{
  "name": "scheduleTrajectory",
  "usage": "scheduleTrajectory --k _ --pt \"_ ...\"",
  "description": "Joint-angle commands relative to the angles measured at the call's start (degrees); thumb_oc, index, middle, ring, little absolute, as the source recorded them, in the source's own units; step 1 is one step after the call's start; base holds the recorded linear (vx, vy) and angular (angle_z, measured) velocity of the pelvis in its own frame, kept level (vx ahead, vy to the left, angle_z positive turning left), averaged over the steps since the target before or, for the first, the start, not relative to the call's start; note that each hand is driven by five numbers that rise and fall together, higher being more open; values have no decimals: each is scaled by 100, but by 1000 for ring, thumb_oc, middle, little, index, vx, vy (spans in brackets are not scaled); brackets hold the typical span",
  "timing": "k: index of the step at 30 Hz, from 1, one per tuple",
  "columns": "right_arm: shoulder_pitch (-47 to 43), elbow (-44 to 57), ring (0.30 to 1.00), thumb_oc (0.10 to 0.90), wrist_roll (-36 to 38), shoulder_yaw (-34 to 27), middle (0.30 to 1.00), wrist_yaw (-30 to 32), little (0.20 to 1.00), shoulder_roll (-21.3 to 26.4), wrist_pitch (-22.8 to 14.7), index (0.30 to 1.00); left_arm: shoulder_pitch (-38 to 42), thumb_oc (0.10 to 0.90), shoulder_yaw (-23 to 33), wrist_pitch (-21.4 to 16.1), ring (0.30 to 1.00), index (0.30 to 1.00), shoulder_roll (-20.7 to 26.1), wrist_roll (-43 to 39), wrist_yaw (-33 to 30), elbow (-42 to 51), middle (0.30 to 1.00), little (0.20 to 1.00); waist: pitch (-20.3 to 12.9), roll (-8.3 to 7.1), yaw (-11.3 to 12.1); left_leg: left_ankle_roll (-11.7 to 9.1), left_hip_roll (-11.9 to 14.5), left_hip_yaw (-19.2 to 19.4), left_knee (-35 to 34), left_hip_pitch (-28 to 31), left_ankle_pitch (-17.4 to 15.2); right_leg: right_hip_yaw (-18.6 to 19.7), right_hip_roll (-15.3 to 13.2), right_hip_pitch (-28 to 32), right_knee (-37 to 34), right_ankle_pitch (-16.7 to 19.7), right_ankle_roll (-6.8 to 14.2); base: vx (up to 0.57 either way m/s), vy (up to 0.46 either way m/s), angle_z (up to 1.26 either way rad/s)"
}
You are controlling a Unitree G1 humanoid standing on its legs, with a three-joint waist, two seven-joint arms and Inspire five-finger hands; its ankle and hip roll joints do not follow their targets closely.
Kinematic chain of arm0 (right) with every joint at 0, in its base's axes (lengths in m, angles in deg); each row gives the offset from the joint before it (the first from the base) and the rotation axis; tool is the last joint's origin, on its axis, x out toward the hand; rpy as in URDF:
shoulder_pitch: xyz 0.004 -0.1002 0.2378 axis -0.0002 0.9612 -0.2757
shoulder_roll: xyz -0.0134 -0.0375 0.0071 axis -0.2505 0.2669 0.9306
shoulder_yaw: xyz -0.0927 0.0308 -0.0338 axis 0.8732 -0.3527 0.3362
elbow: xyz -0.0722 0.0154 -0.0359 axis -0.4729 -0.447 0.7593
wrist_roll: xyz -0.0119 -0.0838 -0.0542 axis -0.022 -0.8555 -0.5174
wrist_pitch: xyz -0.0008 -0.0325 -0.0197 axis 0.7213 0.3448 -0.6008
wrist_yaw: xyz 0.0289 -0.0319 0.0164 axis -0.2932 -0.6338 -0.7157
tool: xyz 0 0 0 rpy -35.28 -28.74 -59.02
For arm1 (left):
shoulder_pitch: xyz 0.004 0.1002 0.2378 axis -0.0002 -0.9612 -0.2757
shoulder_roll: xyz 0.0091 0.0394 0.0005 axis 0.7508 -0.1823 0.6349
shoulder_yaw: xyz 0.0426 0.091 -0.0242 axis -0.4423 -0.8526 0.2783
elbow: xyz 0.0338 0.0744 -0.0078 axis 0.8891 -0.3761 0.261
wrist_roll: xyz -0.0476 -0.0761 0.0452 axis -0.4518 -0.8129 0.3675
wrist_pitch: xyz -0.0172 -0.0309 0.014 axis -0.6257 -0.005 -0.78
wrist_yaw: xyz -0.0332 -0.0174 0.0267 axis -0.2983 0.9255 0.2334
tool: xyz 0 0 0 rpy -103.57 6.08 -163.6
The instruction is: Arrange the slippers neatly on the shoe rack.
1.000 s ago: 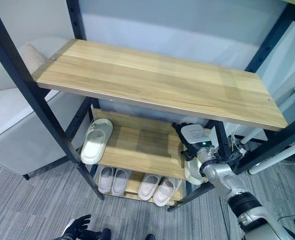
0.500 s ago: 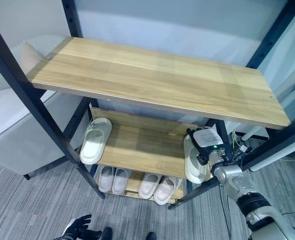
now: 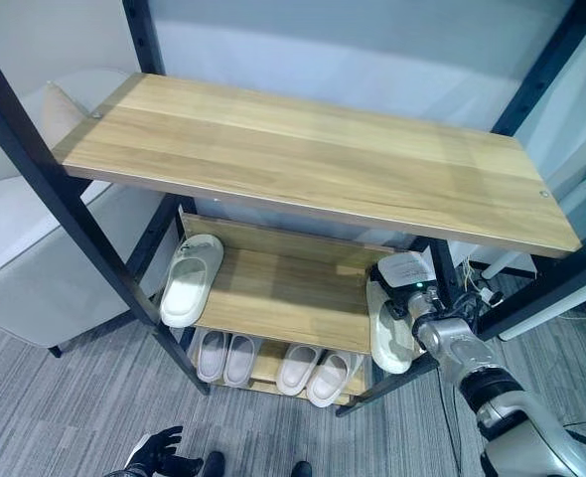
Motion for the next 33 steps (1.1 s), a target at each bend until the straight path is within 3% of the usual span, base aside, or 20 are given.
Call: scheduleTrajectory --k 1,7,16,21,33 --pt "-712 105 300 400 442 -207 300 217 300 27 144 300 12 800 -481 -81 900 900 -260 50 -12 -363 900 900 -152 -94 130 -153 -111 144 -49 33 -329 -93 -321 389 3 -383 573 0 0 0" --pt "-586 698 300 400 582 -357 300 205 300 -394 45 300 -20 800 -461 -65 900 900 -277 74 -2 -355 900 900 -123 -78 194 -142 -100 141 -49 56 -338 -107 -334 411 3 -379 565 0 0 0" --pt "-1139 1080 300 400 695 -115 300 286 300 -1173 -28 300 -45 800 -432 -80 900 900 -170 -78 -122 -204 900 900 -50 -98 417 -134 -116 83 -49 6 -310 -163 -346 385 3 -364 554 -2 2 1" --pt "-1634 788 300 400 727 18 300 499 300 -1498 -2 300 -61 800 -415 -109 900 900 -41 -133 -228 -186 900 900 66 -144 704 -153 -137 -107 -49 -150 -231 -351 -359 361 3 -374 538 -29 -5 14" --pt "-2196 -32 300 400 801 130 300 972 300 -1439 63 300 -58 800 -574 -148 900 900 10 -47 -293 -333 900 900 196 -223 1094 -183 -238 -490 -49 -423 -104 -784 -419 335 3 -347 543 -7 3 26"
